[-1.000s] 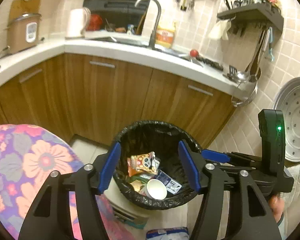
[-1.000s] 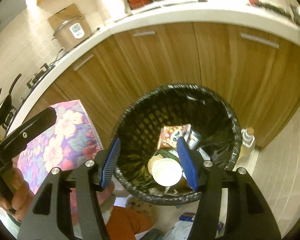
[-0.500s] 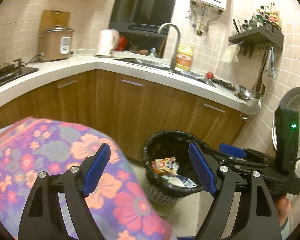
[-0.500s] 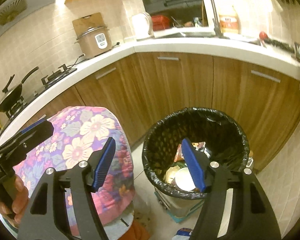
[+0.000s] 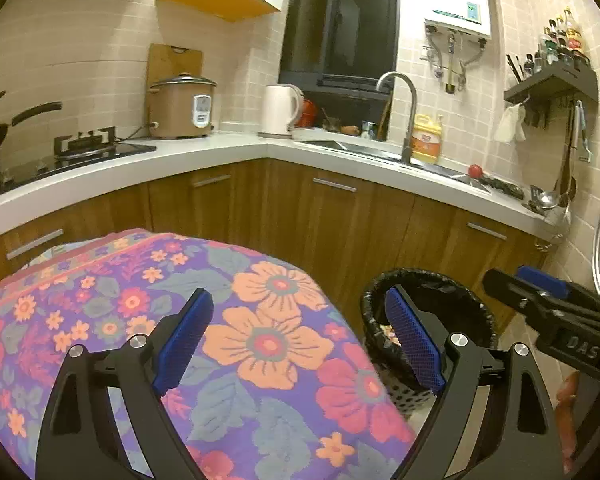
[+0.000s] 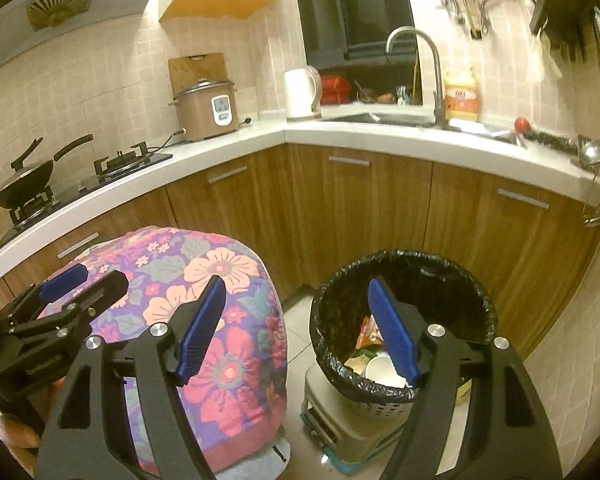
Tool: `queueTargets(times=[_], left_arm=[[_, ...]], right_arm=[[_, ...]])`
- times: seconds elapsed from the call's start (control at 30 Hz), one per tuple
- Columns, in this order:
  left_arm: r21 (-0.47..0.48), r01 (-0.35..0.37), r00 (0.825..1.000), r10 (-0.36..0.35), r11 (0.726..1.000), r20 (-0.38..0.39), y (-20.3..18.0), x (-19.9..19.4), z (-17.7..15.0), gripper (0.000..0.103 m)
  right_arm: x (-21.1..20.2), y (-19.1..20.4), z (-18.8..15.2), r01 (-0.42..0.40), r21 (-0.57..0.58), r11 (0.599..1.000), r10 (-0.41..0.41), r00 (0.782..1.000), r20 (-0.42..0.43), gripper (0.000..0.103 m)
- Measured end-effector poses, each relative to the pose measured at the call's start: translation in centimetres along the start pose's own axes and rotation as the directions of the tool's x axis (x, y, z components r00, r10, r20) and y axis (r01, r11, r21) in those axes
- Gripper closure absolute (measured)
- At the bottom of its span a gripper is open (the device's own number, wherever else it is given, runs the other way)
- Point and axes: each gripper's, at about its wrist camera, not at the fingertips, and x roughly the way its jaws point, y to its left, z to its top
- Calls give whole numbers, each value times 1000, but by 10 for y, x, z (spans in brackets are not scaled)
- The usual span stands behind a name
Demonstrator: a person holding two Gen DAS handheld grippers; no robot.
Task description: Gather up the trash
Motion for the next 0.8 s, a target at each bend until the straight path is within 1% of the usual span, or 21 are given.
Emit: queueTargets(times=[0.13, 0.2, 0.3, 0.4, 0.5, 0.8], left_arm=[[-33, -40, 999, 40, 999, 6, 7, 2, -6, 17], [-27, -50, 999, 50, 998, 21, 9, -1, -4, 16], [-25, -95, 995, 96, 995, 21, 12, 0, -6, 14], [-61, -100, 995, 101, 993, 7, 19, -1, -7, 14], [-79, -114, 993, 115, 990, 10, 23, -2, -7, 14], [-104, -134, 991, 136, 985, 8, 28, -2, -8, 14]], right_arm=[[-4, 13, -1, 29, -29, 999, -28, 999, 31, 30], [-3, 18, -1, 35, -43, 998, -34, 999, 39, 30], [-3, 23, -3, 58, -59, 997, -56, 997, 48, 29], [1, 25, -4, 51, -61, 997, -49, 998, 42, 28], [2, 26, -5, 54, -61, 997, -51, 998, 41, 28], [2, 25, -3, 49, -61, 997, -46, 998, 50, 28]])
